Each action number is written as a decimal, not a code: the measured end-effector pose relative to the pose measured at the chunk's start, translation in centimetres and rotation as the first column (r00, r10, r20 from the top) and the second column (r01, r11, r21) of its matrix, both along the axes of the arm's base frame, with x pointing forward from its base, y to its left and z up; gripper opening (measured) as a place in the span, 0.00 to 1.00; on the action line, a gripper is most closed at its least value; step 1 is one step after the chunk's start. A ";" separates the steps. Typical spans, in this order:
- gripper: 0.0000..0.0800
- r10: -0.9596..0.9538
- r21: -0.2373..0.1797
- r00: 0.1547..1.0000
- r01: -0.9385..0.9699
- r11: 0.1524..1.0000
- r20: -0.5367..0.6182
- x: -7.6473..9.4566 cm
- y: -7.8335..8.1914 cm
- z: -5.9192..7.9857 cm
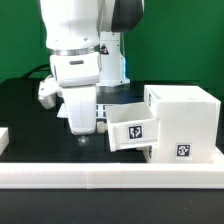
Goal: Assemble drawer
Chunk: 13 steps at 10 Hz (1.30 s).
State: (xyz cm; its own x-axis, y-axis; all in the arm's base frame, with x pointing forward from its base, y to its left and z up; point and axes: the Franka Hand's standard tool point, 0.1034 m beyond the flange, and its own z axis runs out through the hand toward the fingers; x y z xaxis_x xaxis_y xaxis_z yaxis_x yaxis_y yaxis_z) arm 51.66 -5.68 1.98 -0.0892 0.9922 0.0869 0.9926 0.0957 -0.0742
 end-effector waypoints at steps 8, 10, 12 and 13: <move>0.81 -0.220 -0.047 0.975 0.220 0.974 0.017 1.6 5.1 3.0; 0.81 -0.184 -0.041 0.983 0.185 0.982 0.026 1.8 7.3 3.4; 0.81 -0.199 -0.042 0.980 0.199 0.979 0.022 1.7 8.7 3.3; 0.81 -0.221 -0.043 0.975 0.222 0.974 0.021 1.7 9.0 3.3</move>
Offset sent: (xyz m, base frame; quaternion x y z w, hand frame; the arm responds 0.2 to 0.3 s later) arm 0.0109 0.0465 0.0096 0.0083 -0.0224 0.0466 0.9986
